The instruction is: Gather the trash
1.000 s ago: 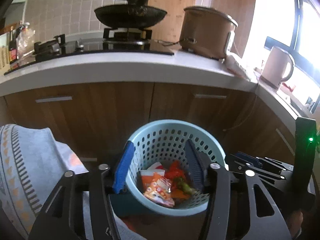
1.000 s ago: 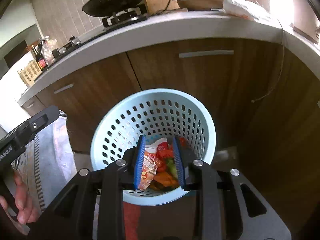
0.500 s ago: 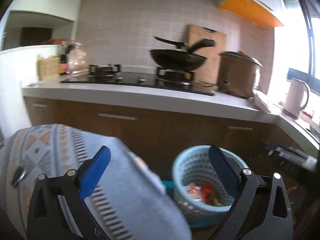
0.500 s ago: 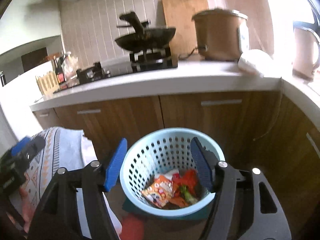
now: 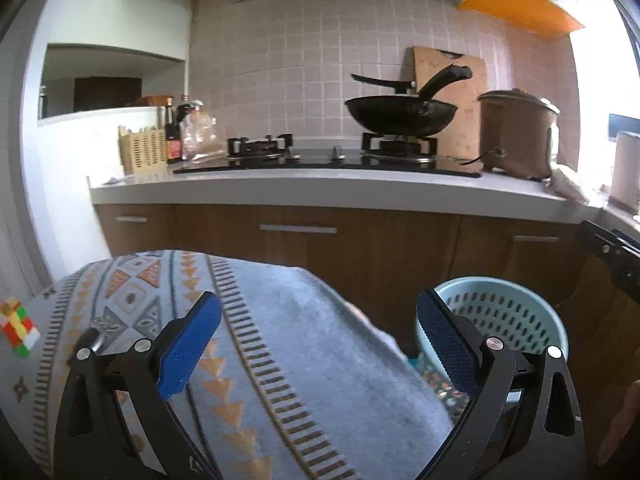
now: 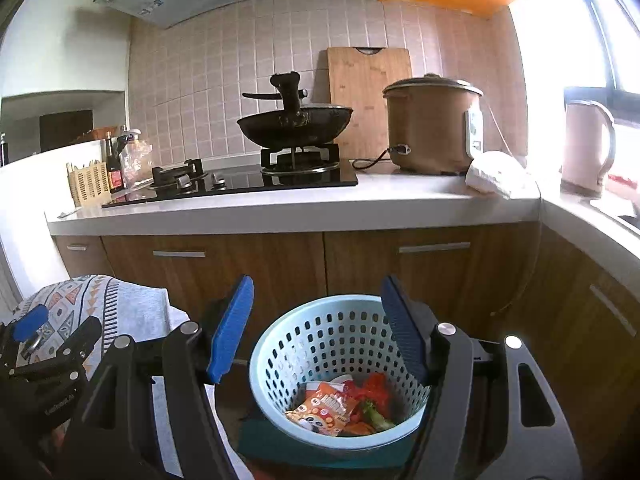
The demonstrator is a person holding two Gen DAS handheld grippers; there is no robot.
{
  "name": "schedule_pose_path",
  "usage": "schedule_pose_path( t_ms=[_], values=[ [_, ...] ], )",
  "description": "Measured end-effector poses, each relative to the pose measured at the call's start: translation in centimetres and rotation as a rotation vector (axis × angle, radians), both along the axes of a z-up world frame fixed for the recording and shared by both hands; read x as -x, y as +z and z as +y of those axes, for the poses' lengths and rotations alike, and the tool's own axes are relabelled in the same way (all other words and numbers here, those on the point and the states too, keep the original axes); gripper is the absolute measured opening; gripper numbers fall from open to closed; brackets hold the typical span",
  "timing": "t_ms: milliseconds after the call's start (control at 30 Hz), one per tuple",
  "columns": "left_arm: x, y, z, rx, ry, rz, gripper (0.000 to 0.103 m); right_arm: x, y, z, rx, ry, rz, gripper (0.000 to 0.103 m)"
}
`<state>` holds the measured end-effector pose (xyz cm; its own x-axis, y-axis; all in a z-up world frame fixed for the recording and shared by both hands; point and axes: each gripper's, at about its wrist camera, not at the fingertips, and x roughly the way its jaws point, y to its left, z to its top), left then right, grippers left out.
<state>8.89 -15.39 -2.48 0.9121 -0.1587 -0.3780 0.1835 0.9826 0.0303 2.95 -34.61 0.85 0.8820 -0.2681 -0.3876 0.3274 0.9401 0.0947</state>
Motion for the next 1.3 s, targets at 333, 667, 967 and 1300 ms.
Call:
schedule_pose_path(
  t_ms=[333, 667, 967, 1300],
  values=[
    [0.1, 0.2, 0.4, -0.009, 0.036, 0.003, 0.095, -1.8, -1.5, 1.1, -0.016, 0.059, 0.065, 0.063],
    [0.3, 0.2, 0.4, -0.018, 0.035, 0.004, 0.095, -1.5, -0.9, 2.3, 0.031, 0.11, 0.07, 0.065],
    [-0.1, 0.1, 0.9, -0.003, 0.048, 0.023, 0.095, -1.7, -1.2, 3.0, 0.039, 0.14, 0.094, 0.068],
    [-0.2, -0.1, 0.7, -0.011, 0.044, 0.026, 0.095, -1.6, -1.1, 2.9, 0.029, 0.13, 0.091, 0.068]
  ],
)
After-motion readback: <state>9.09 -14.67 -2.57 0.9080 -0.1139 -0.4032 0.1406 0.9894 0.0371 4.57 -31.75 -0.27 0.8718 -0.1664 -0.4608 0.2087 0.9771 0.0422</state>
